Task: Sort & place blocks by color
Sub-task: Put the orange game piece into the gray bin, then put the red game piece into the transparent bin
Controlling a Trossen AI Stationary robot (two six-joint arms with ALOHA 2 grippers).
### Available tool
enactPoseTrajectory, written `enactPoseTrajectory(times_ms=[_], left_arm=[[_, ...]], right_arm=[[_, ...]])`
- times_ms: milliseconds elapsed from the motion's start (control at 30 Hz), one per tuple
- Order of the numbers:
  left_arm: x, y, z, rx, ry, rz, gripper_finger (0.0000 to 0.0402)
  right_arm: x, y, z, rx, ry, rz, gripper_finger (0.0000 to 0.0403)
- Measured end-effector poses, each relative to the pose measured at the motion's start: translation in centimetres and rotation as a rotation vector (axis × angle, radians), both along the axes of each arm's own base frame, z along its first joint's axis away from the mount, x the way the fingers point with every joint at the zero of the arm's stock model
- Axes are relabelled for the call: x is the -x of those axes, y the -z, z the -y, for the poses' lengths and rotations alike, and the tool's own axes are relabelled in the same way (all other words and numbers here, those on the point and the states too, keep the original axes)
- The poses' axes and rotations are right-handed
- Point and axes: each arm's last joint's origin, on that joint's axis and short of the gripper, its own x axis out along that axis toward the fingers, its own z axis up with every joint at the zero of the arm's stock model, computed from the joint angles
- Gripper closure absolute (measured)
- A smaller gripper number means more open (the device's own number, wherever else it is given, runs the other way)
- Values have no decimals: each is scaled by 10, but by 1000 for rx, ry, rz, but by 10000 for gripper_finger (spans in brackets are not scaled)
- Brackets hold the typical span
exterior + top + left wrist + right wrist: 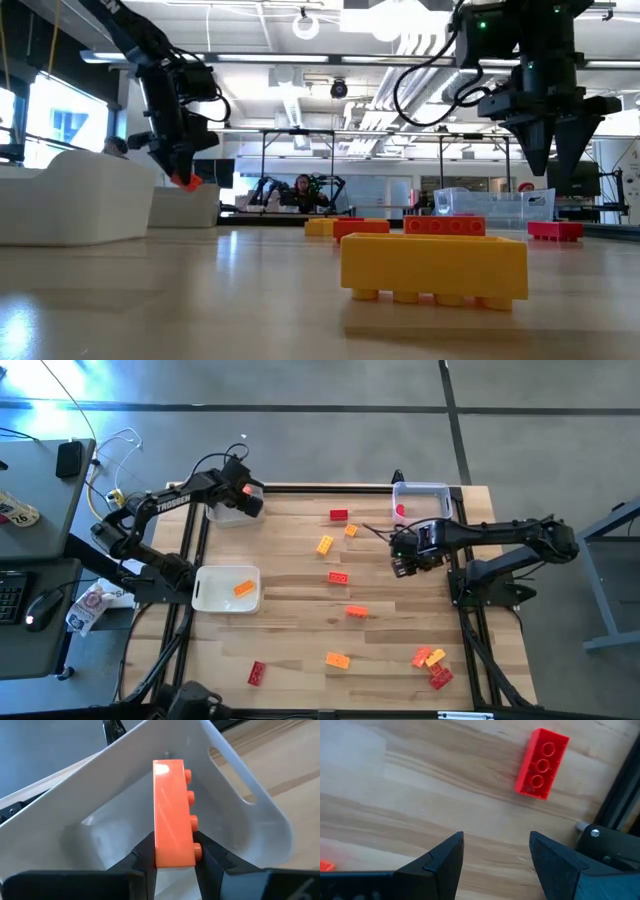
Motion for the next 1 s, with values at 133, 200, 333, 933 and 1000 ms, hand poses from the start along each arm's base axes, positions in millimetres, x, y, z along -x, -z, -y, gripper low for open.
enactPoseTrajectory(times_ms=[133, 200, 333, 933, 1000], left_arm=[[1, 0, -2, -2, -1, 17, 301], [1, 0, -2, -3, 4, 15, 294], [1, 0, -2, -5, 41, -5, 280], [1, -27, 8, -27, 170, 33, 237], [1, -39, 13, -45, 180, 70, 237]], right_arm=[[3, 0, 6, -2, 32, -15, 190], [3, 0, 10, -3, 29, -17, 190], [5, 0, 17, -2, 30, -20, 190], [17, 0, 50, -36, 79, -17, 190], [19, 0, 53, -34, 91, -18, 190]])
